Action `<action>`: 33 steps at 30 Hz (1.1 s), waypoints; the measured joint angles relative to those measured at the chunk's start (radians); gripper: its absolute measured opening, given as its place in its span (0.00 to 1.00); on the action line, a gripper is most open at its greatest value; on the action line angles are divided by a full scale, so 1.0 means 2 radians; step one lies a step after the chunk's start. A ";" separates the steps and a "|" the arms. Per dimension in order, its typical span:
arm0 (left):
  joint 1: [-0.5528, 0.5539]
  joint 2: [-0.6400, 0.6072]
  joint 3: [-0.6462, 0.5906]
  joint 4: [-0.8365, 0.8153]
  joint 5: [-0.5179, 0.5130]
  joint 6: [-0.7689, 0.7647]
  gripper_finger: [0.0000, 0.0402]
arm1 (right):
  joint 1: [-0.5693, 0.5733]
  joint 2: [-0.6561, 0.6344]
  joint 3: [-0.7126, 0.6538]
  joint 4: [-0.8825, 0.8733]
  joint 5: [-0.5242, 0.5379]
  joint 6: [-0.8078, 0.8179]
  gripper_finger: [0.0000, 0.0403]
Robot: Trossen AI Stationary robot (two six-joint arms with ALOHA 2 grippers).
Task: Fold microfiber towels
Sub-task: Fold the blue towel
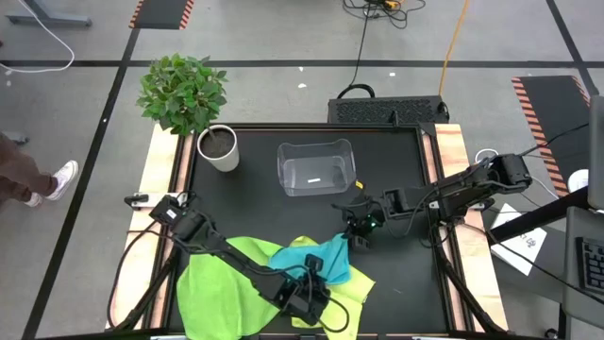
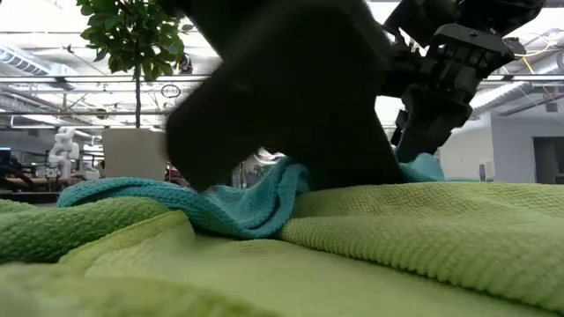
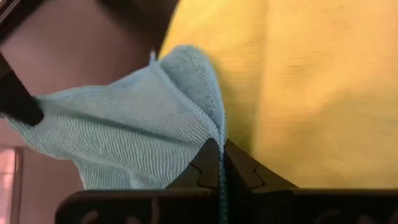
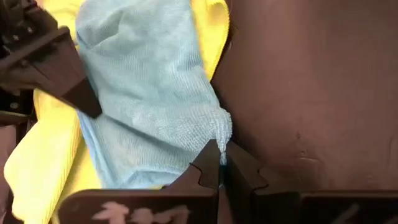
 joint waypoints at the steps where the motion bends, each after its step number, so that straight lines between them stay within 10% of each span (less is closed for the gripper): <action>1: -0.002 -0.003 0.000 0.000 0.003 0.007 0.01 | 0.002 0.000 0.000 0.002 0.000 0.000 0.00; 25: -0.018 -0.027 0.000 0.143 -0.077 0.066 0.01 | 0.010 -0.088 0.014 -0.031 0.001 -0.014 0.00; 33: -0.009 -0.027 -0.078 0.315 -0.049 0.090 0.01 | 0.010 -0.085 0.036 -0.049 0.001 -0.007 0.00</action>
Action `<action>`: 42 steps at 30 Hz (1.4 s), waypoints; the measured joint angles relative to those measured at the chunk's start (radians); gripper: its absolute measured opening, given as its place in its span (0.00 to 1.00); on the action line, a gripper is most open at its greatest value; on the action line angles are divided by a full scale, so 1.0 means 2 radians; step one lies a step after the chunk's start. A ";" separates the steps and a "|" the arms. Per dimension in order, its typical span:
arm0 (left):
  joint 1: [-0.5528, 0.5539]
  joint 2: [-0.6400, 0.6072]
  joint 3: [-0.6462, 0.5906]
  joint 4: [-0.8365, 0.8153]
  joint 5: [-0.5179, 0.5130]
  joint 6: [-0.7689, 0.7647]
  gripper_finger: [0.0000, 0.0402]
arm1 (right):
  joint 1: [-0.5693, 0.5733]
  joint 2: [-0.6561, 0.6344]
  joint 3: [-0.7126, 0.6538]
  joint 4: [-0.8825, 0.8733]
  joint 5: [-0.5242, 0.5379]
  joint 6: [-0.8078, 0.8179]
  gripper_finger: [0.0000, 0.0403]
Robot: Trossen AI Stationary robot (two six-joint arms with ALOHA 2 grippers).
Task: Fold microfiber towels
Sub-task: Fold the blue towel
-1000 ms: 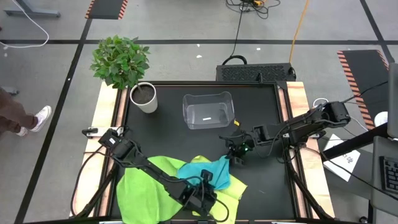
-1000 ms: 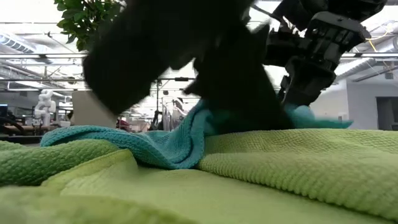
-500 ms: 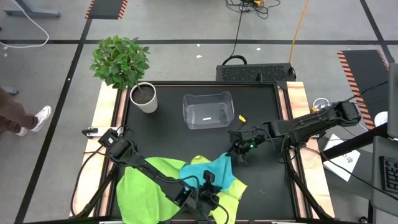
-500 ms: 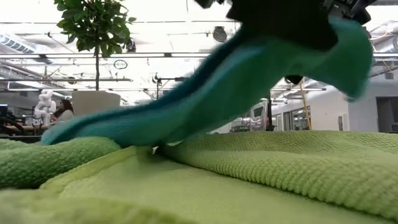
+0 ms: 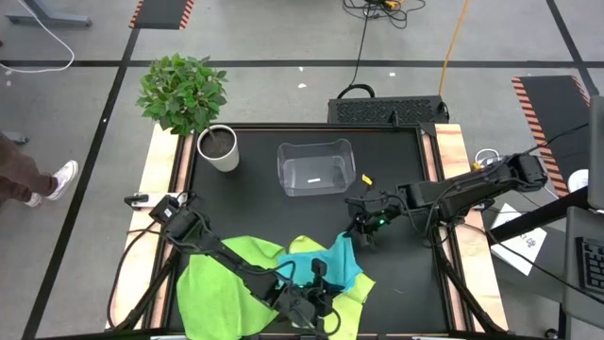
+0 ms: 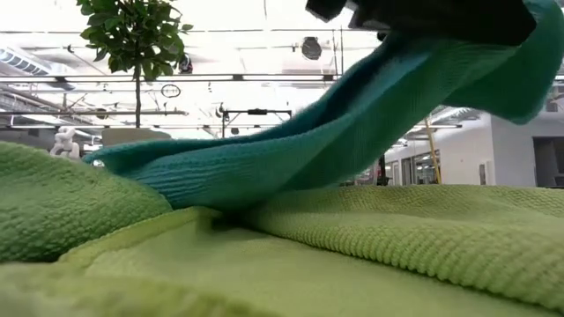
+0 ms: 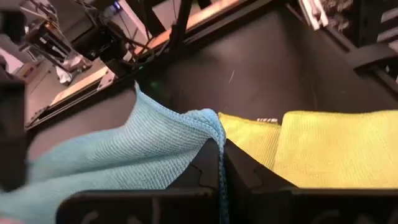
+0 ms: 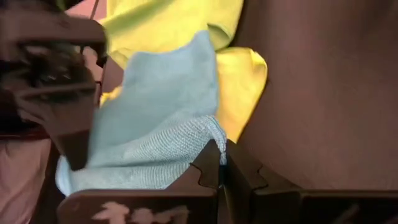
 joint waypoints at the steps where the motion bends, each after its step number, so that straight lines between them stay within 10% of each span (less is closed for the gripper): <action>1: 0.000 0.000 -0.014 0.025 0.000 0.001 0.01 | 0.000 0.001 0.008 -0.013 0.000 -0.003 0.00; 13: -0.022 0.001 -0.135 0.294 -0.040 0.078 0.01 | -0.008 0.128 0.166 -0.133 0.000 -0.045 0.00; 28: -0.083 0.001 -0.171 0.315 -0.179 0.100 0.01 | -0.024 0.290 0.344 -0.217 -0.039 -0.107 0.00; 42: -0.108 0.001 -0.179 0.259 -0.237 0.035 0.01 | -0.037 0.331 0.363 -0.223 -0.066 -0.120 0.00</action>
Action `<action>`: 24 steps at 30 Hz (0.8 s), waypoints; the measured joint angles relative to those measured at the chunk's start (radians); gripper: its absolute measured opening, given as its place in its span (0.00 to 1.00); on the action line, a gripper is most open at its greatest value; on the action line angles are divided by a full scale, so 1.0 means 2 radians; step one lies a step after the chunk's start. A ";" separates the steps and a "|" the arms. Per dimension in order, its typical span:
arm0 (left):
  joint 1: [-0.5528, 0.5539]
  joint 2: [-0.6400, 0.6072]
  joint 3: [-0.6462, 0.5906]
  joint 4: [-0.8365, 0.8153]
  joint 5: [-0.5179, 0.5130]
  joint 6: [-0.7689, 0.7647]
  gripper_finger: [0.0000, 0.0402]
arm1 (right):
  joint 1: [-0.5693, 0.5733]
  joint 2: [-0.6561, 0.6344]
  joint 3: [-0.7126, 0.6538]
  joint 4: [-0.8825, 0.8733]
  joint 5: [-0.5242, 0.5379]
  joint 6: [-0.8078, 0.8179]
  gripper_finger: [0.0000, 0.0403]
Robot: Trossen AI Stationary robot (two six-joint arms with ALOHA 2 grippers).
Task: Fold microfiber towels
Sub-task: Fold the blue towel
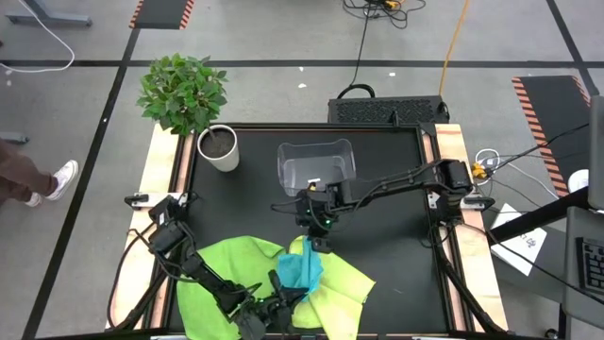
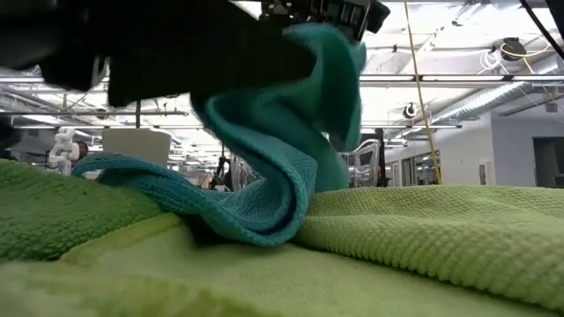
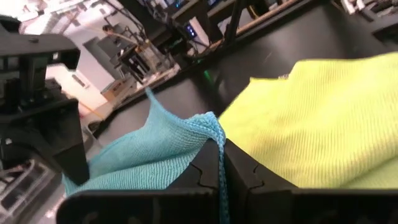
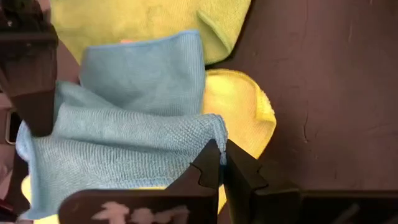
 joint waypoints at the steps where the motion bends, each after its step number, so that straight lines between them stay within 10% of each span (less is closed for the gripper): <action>1: 0.000 0.000 0.000 -0.009 0.000 -0.013 0.01 | 0.000 0.002 0.000 -0.001 0.000 0.000 0.00; 18: -0.026 0.000 0.000 -0.062 -0.112 -0.078 0.13 | 0.000 0.002 0.000 0.004 -0.011 -0.014 0.00; 24: -0.032 0.000 0.000 -0.101 -0.119 -0.139 0.11 | 0.004 0.000 0.000 0.010 -0.012 -0.027 0.14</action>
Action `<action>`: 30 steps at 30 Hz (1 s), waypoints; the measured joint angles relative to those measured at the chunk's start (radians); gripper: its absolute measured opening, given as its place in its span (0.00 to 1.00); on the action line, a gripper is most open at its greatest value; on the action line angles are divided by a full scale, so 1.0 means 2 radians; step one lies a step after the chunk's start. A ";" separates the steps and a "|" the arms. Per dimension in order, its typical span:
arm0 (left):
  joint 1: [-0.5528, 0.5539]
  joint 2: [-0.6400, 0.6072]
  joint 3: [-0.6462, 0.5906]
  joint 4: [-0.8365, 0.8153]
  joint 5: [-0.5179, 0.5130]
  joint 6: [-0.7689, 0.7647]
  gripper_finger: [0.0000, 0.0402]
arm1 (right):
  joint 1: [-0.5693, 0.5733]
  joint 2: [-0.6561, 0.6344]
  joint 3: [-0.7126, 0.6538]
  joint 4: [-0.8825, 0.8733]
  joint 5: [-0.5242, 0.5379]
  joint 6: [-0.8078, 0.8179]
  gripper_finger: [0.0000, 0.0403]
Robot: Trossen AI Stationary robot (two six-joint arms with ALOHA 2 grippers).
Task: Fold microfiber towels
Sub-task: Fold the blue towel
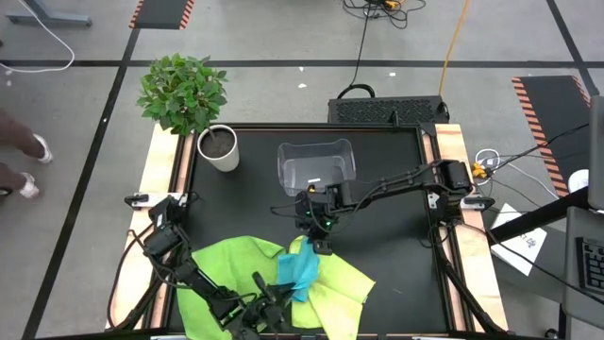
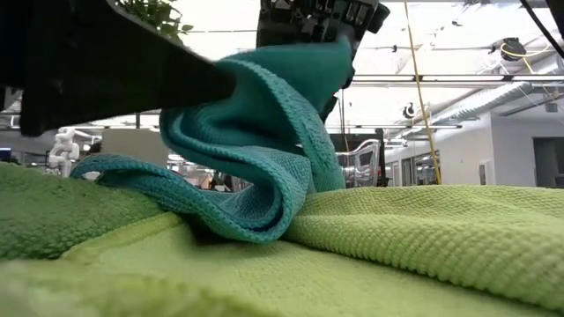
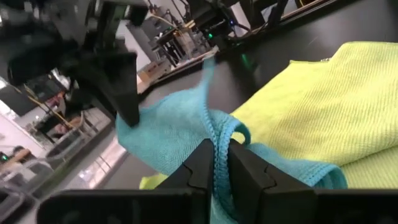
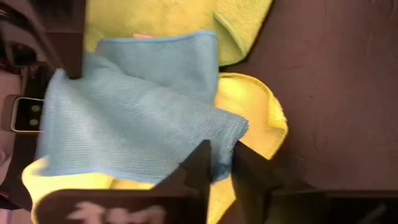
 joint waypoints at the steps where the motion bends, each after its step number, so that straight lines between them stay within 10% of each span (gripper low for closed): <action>1: 0.000 0.000 0.000 -0.011 0.000 -0.018 0.10 | 0.000 -0.001 0.000 0.003 0.000 0.000 0.18; 17: -0.008 0.000 0.000 -0.141 -0.035 -0.245 0.05 | 0.044 -0.059 0.000 -0.029 0.107 -0.076 0.55; 30: -0.031 -0.030 0.000 -0.070 -0.062 -0.128 0.16 | 0.144 -0.063 -0.076 0.021 0.197 -0.035 0.55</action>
